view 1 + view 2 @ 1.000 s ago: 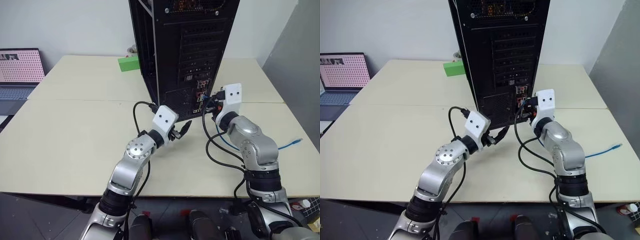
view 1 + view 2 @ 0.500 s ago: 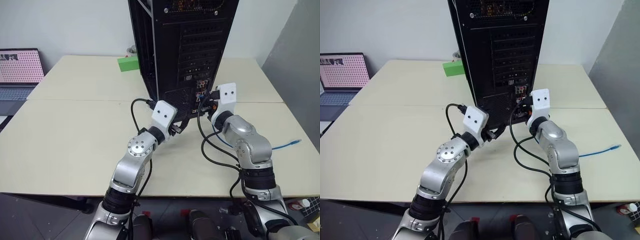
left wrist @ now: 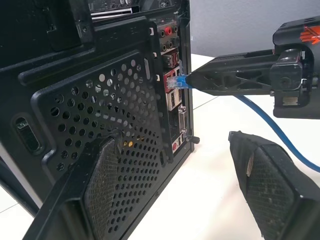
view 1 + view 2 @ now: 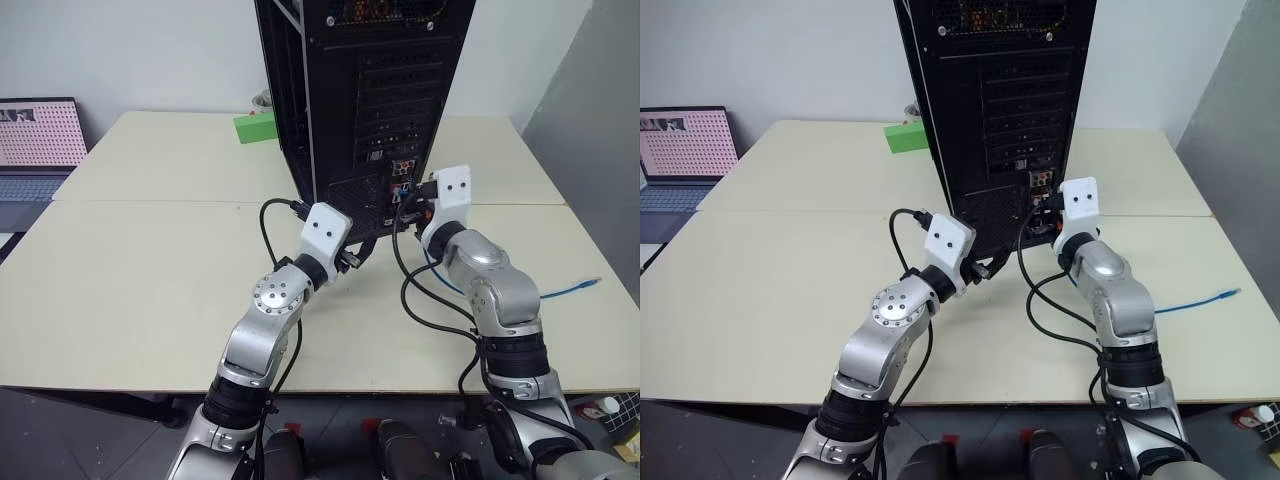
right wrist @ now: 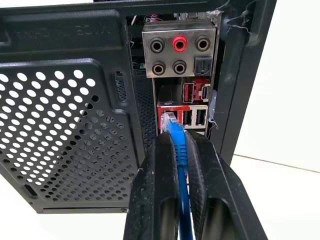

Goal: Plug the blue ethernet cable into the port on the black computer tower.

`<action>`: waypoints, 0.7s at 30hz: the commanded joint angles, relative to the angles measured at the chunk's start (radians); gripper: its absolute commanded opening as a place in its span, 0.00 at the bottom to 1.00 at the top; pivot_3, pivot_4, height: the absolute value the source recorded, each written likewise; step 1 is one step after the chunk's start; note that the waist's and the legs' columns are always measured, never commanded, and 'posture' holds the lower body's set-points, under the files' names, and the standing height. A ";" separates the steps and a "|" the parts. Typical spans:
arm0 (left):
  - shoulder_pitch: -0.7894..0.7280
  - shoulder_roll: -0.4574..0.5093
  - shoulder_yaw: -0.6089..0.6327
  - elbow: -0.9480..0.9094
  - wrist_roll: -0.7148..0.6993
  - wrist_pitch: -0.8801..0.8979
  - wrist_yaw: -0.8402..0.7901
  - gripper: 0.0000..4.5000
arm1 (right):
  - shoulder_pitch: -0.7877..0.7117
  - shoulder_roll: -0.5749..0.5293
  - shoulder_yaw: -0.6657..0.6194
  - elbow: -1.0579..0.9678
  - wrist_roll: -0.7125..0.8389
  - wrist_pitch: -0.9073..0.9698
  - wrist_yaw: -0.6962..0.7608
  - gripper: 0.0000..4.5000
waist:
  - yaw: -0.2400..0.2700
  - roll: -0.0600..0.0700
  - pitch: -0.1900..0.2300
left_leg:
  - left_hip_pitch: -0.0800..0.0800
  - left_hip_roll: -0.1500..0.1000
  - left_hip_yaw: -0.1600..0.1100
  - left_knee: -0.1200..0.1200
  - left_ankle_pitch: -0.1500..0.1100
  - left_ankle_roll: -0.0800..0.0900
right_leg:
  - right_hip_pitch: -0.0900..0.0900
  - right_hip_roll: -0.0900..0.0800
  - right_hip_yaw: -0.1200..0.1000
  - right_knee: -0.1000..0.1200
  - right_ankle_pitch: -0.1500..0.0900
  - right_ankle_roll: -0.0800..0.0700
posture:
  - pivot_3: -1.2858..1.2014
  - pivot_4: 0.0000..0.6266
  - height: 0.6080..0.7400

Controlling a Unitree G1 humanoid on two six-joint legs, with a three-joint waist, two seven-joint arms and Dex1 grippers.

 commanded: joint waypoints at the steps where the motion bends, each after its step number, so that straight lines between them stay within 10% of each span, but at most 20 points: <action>1: 0.001 0.000 -0.009 -0.031 0.005 -0.030 -0.004 0.81 | -0.039 0.001 -0.012 -0.015 -0.030 -0.058 -0.023 0.00 | 0.000 0.000 0.000 | 0.000 0.000 0.000 0.000 0.000 0.000 | 0.000 0.000 0.000 0.000 0.000 0.000 | 0.52 0.24 1.00; 21: 0.006 -0.008 -0.005 -0.036 0.000 -0.023 0.005 0.81 | -0.040 0.116 0.027 0.022 -0.150 -0.199 -0.155 0.00 | -0.003 0.000 0.000 | -0.001 0.000 0.000 0.000 0.000 0.000 | -0.001 0.000 0.001 0.000 0.000 0.000 | 0.52 0.24 1.00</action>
